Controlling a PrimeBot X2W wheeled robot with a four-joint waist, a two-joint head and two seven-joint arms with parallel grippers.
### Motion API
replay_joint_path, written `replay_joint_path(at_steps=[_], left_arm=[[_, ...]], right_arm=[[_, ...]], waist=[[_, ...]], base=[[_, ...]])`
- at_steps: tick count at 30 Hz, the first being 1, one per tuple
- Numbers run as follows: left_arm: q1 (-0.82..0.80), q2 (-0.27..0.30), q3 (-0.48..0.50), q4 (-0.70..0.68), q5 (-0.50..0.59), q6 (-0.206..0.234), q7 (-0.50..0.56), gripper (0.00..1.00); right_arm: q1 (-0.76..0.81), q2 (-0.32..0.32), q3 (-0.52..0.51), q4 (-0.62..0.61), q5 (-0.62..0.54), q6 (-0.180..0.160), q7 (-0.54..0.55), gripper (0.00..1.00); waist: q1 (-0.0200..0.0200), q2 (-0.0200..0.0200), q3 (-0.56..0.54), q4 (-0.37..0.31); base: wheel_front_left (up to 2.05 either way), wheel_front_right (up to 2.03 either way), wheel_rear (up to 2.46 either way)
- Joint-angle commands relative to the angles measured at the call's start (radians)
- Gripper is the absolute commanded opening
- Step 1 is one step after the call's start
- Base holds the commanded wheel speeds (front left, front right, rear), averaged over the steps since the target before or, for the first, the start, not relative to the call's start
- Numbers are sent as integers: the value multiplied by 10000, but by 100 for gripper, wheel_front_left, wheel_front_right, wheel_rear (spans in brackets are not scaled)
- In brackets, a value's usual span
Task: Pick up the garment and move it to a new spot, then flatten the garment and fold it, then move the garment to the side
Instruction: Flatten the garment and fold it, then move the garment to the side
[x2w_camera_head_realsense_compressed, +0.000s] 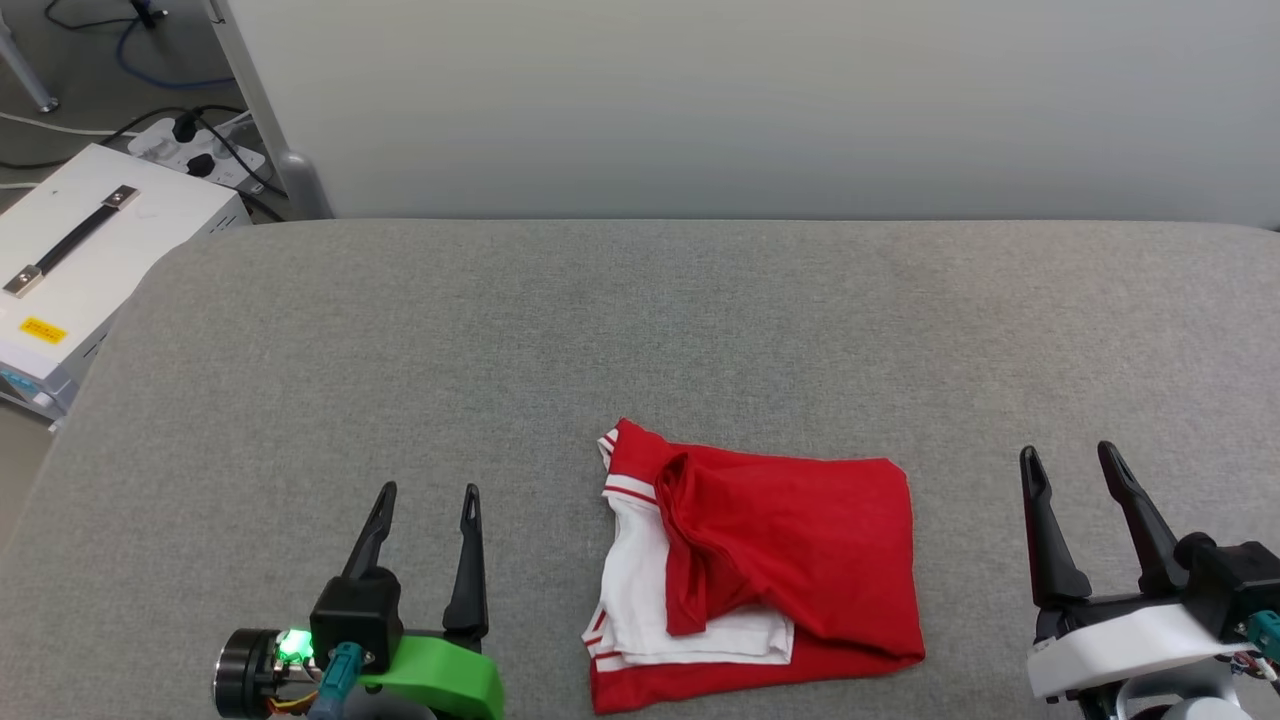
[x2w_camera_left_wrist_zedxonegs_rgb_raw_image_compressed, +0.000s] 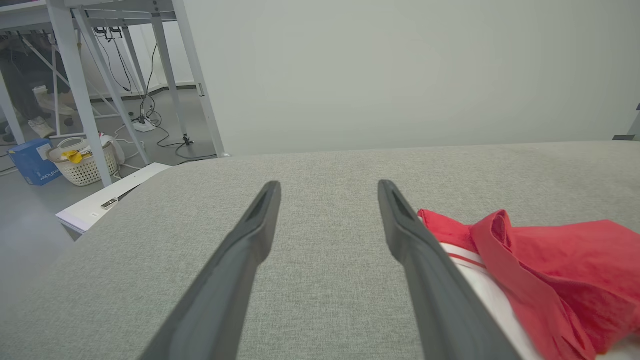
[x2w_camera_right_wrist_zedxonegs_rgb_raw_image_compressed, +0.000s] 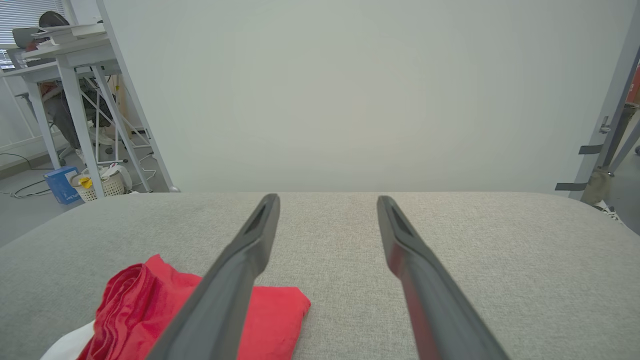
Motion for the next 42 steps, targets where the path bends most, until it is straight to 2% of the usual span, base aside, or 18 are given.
replay_joint_path(at_steps=[1, 18, 22, 28, 30, 34, 42], left_arm=[[175, -19, 27, -16, -27, -42, -59, 100], [295, -36, 27, 131, -32, -45, -59, 100], [208, -39, 27, 136, -28, -66, -59, 100], [24, -46, -20, 145, -27, -98, -59, 100], [-30, -48, -33, 151, -33, -105, -59, 100], [-132, -53, -33, 116, -39, -95, -59, 100], [-410, -64, -77, 44, -56, -83, -59, 100]], right_arm=[[200, 67, -11, -78, 33, -7, -57, 100], [346, 25, -79, 25, -122, -7, -58, 100], [-372, -429, -246, -299, -59, -7, -58, 100], [-1887, -1737, 42, -560, 10, -7, 211, 100], [-2364, -2121, 482, -569, 348, -7, 657, 100], [-3204, -2842, 1448, -449, 1354, -7, 2298, 100], [-3838, -3834, 2931, 89, 3910, -7, 7084, 100]], waist=[[0, 36, -15, 7], [0, 36, -100, 32], [0, 36, 15, 66], [0, 36, 233, 212], [0, 36, 308, 257], [0, 36, 492, 320], [0, 36, 940, 440]], base=[[0, 0, 0], [0, 0, 0], [0, 0, 0], [0, 0, 0], [0, 0, 0], [0, 0, 0], [0, 0, 0]])
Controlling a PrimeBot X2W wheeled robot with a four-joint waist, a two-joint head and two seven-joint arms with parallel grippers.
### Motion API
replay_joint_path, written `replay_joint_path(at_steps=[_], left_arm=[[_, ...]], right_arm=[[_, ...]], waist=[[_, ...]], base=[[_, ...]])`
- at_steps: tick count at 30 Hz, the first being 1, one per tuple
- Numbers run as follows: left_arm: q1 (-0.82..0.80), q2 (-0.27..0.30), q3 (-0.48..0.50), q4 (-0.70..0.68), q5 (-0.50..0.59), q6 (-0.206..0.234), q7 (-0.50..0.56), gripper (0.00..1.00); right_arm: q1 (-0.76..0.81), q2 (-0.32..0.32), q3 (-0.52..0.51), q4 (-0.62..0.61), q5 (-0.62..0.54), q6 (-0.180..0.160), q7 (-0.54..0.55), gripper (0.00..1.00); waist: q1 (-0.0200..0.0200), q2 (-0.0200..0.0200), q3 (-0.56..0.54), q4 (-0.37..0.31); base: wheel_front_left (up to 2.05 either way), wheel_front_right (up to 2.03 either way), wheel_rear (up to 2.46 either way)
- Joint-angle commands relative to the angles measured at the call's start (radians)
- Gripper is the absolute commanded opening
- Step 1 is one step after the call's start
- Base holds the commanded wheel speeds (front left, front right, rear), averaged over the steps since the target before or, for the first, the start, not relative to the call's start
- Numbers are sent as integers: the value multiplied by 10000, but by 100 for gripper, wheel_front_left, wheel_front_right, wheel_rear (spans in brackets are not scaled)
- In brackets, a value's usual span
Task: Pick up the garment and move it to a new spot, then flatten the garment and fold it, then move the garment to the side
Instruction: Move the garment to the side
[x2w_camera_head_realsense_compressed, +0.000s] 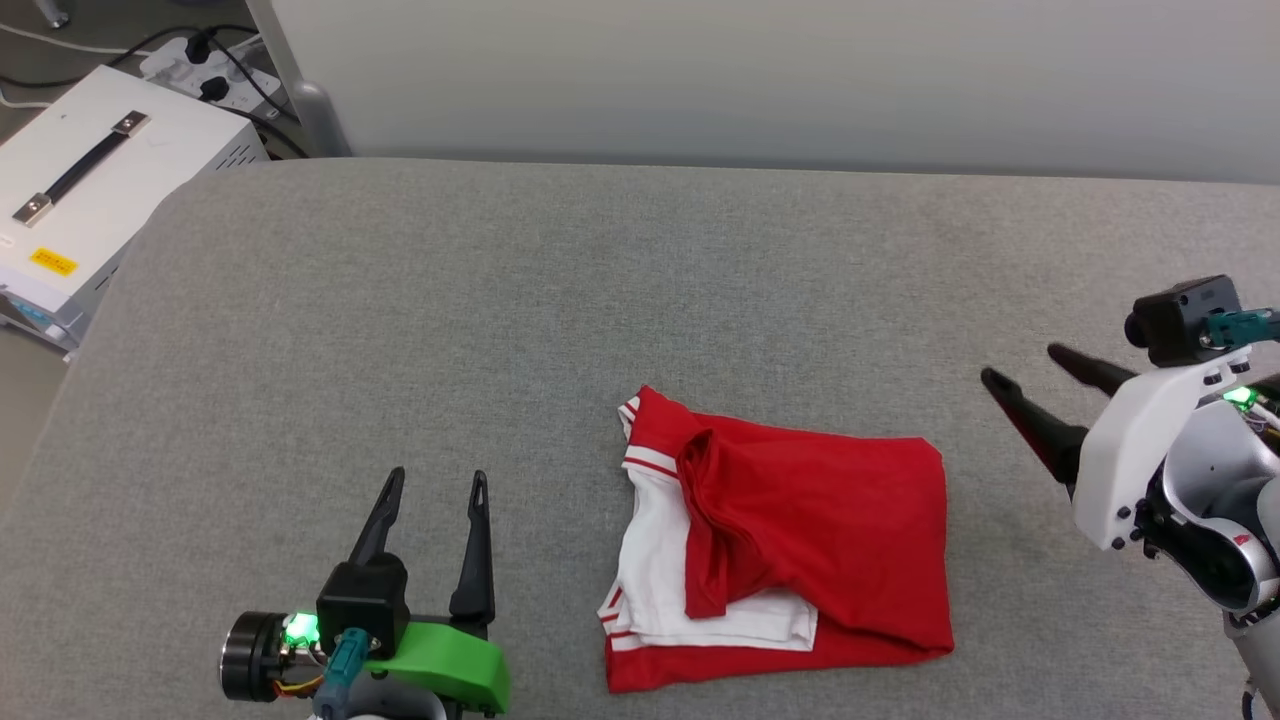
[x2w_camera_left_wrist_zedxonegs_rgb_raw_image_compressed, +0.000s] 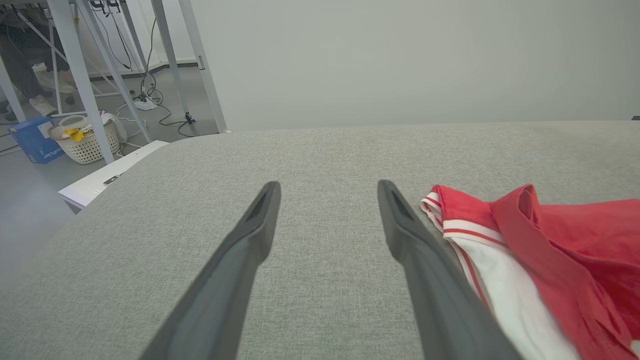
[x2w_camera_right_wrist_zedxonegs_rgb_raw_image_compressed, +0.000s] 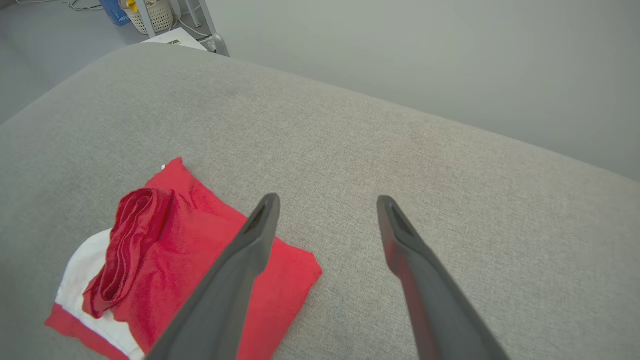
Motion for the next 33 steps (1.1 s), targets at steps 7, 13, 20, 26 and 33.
replay_joint_path(at_steps=[7, 13, 20, 26, 33], left_arm=[[-506, -54, -124, -97, -50, -43, -59, 100], [-746, -59, -204, -86, -41, -54, -59, 100], [-999, -65, -355, -48, -72, -67, -59, 100], [-1163, -69, -487, 3, -112, -16, -59, 100], [-1167, -71, -542, 37, -177, 59, -59, 100]], right_arm=[[316, -107, -8, 823, 2273, -7, 2966, 100], [559, 160, -62, 1363, 3054, -7, 3869, 100], [464, 616, 198, 2003, 3181, -7, 3846, 100], [394, 735, 788, 2440, 3204, -7, 3545, 100], [283, 600, 1437, 2576, 3192, -7, 2810, 0]], waist=[[0, 36, 531, 338], [0, 36, 925, 644], [0, 36, 1336, 975], [0, 36, 1473, 1139], [0, 36, 1459, 1164]], base=[[0, 0, 0], [0, 0, 0], [0, 0, 0], [0, 0, 0], [0, 0, 0]])
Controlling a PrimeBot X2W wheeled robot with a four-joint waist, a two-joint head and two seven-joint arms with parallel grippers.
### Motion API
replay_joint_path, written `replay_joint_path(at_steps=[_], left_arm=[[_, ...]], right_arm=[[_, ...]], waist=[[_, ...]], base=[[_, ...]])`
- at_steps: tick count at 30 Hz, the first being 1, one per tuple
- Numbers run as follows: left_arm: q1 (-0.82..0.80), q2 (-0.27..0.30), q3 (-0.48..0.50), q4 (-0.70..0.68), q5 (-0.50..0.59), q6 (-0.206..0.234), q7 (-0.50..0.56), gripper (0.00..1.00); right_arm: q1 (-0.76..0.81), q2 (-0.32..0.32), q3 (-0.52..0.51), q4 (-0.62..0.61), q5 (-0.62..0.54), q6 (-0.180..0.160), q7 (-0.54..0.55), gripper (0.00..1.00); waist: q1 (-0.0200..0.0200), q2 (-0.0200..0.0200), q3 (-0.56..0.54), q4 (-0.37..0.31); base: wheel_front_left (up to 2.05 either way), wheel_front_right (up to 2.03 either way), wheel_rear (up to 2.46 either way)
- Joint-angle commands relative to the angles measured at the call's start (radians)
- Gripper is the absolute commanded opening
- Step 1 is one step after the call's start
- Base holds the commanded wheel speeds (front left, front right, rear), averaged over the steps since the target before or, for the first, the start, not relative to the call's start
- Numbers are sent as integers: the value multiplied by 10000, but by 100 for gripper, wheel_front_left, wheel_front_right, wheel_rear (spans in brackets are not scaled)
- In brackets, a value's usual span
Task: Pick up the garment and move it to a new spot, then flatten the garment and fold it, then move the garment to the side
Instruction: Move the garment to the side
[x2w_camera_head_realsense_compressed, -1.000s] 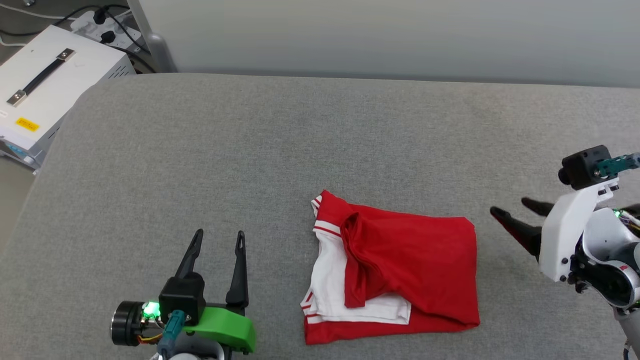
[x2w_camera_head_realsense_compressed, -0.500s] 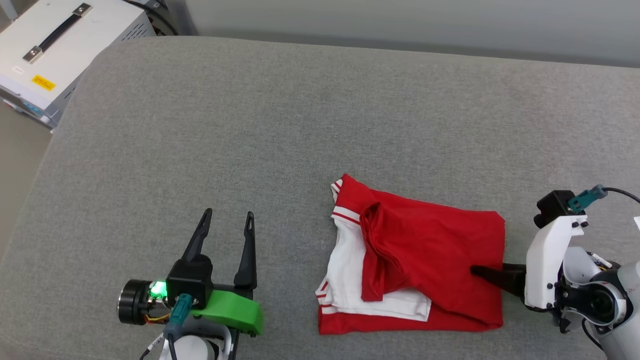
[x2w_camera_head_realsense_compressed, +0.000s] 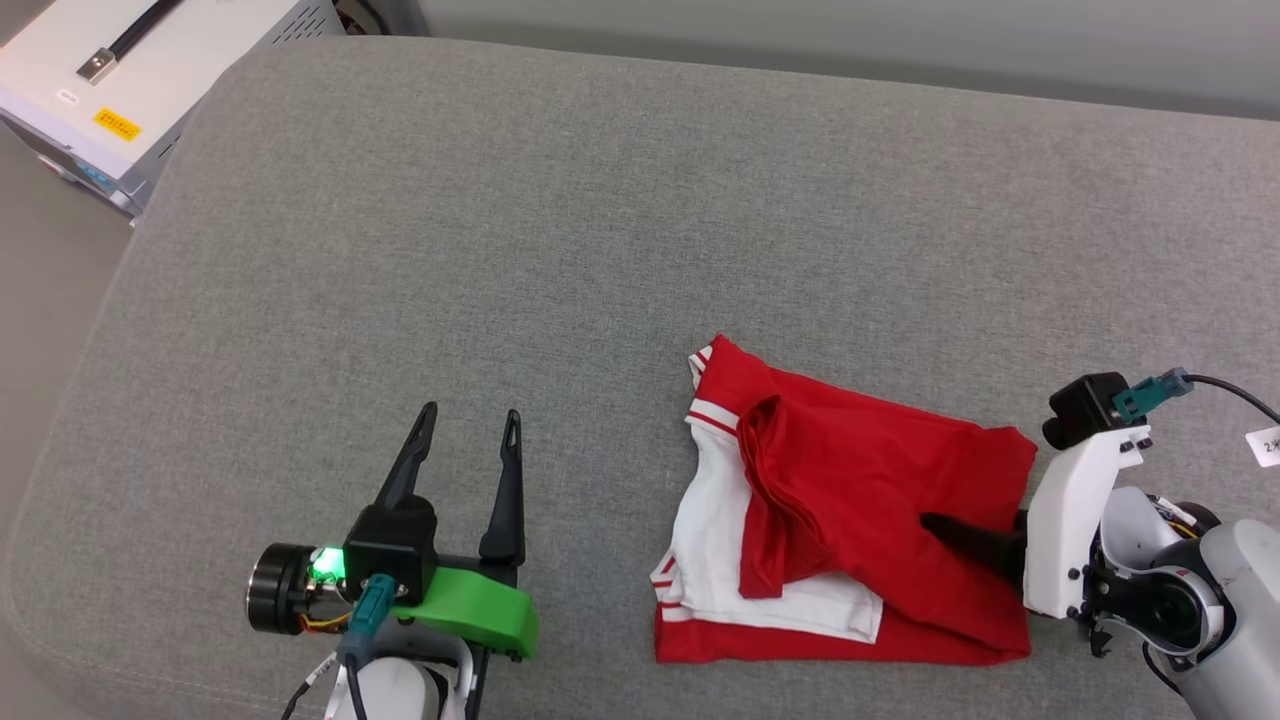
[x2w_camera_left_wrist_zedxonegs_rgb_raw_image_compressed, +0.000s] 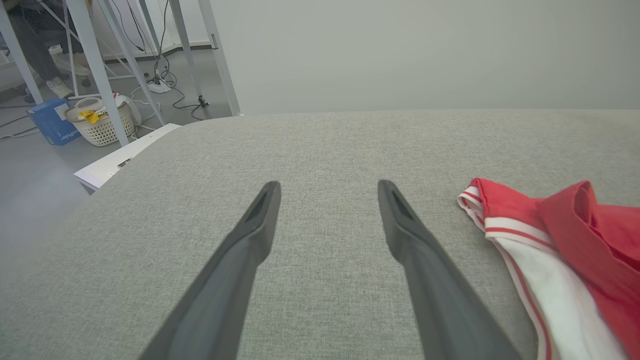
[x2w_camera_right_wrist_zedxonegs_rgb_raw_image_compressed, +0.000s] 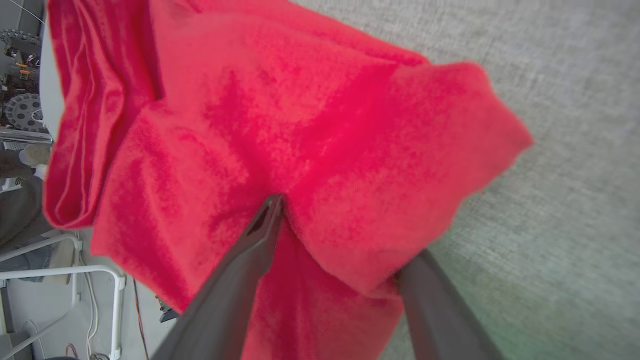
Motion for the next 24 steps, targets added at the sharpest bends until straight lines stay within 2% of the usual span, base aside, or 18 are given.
replay_joint_path(at_steps=[1, 8, 12, 20, 24], left_arm=[[-121, -50, -10, 13, -100, 59, -59, 100], [-7, -51, 45, 50, -107, 110, -59, 100], [120, -51, 150, 18, -93, 120, -59, 100], [325, -49, 333, -124, -47, 99, -59, 100], [314, -42, 358, -190, 16, 59, -59, 100]], right_arm=[[65, 119, 310, 193, 6, -7, -138, 0], [-463, -380, 846, -193, -114, -7, -1229, 0], [-867, -771, 1215, -591, -353, -7, -1819, 0], [-1663, -2211, 2105, -1474, -1324, -7, -2179, 0], [-1893, -2701, 2151, -1586, -1387, -7, -2179, 0]], waist=[[0, 36, -22, -8], [0, 36, -278, -210], [0, 36, -476, -580], [0, 36, -663, -1848], [0, 36, -594, -2536]], base=[[0, 0, 0], [0, 0, 0], [0, 0, 0], [0, 0, 0], [0, 0, 0]])
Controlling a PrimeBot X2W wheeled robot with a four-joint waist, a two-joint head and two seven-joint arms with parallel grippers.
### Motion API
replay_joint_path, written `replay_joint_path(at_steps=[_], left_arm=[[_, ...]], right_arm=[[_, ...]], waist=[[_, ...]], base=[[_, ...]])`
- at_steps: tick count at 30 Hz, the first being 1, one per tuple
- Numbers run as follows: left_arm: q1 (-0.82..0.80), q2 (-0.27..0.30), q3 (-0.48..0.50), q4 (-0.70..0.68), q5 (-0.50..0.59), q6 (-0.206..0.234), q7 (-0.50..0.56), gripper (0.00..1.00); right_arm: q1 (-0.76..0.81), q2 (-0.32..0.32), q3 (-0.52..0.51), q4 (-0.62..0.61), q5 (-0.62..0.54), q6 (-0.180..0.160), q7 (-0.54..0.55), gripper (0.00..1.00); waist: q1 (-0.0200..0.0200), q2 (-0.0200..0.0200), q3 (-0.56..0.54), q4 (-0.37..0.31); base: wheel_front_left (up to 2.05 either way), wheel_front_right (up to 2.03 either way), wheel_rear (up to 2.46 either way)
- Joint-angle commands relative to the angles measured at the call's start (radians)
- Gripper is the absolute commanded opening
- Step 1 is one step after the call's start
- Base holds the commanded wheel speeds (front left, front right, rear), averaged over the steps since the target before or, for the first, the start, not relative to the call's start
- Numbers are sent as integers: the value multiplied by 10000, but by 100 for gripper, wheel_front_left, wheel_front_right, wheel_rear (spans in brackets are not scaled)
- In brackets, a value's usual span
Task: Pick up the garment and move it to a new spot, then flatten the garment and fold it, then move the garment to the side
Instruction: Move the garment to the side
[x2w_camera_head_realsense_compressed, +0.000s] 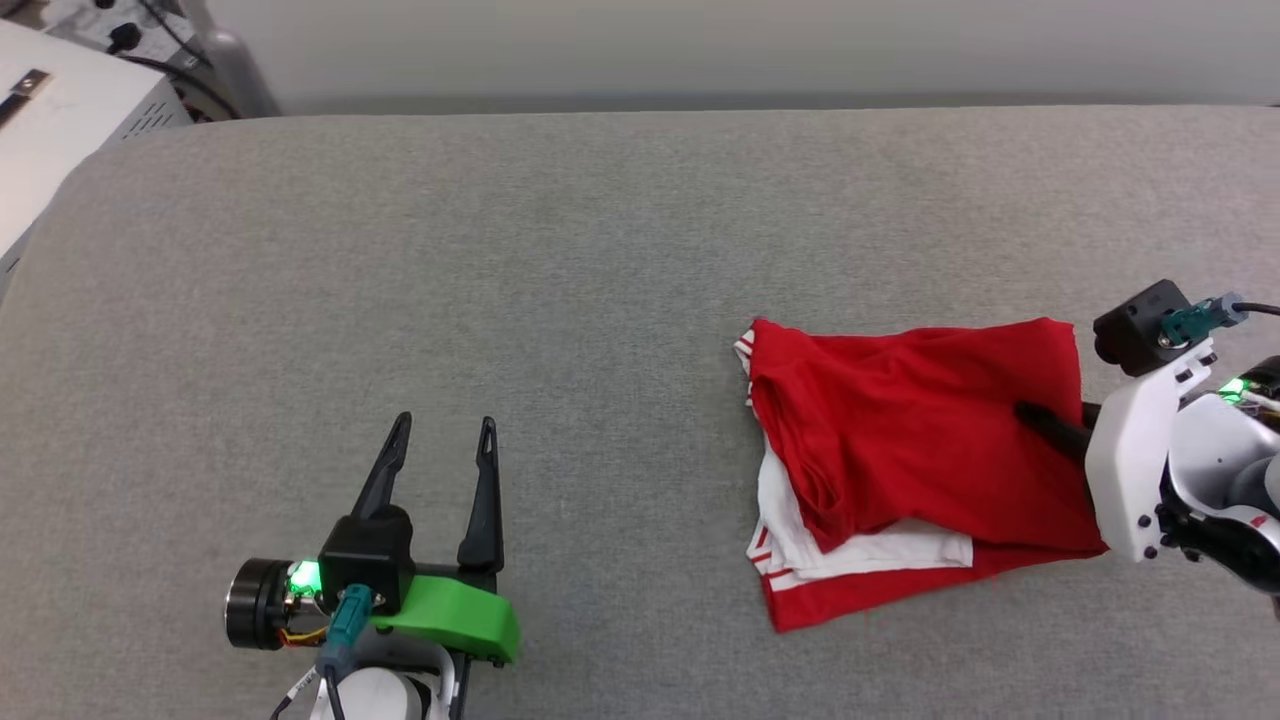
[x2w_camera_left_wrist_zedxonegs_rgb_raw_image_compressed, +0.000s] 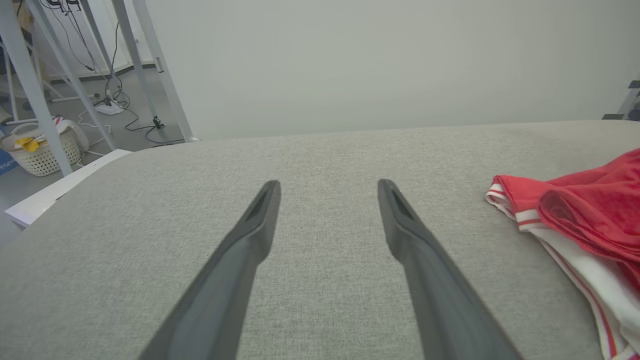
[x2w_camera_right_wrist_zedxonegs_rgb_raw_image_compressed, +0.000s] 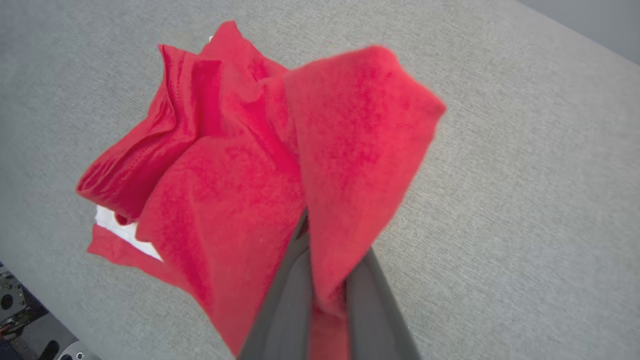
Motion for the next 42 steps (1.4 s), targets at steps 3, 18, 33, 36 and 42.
replay_joint_path(at_steps=[3, 18, 33, 36, 42], left_arm=[[17, -7, 47, -96, 65, -45, -59, 100], [-522, 376, 268, -635, 286, -170, -59, 100], [-1417, 831, 276, -1425, 473, -282, -59, 100], [-1530, 868, 248, -1533, 492, -270, -59, 100], [-1658, 893, 187, -1568, 499, -226, -59, 100]], right_arm=[[-289, -376, -24, 11, -74, -7, -5, 0], [-1609, -1679, -694, 1325, -920, -7, -238, 0], [-3425, -1862, -2224, 4715, -2357, -7, -871, 0], [-3735, -1721, -2641, 5454, -2610, -7, -997, 0], [-4176, -1410, -3314, 6666, -3262, -7, -1618, 0]], waist=[[-1, 36, 99, -1203], [-1, 36, 1530, -2295], [-1, 36, 3514, -1786], [-1, 36, 3749, -1668], [-1, 36, 3893, -1506]], base=[[0, 0, 0], [0, 0, 0], [0, 0, 0], [0, 0, 0], [0, 0, 0]])
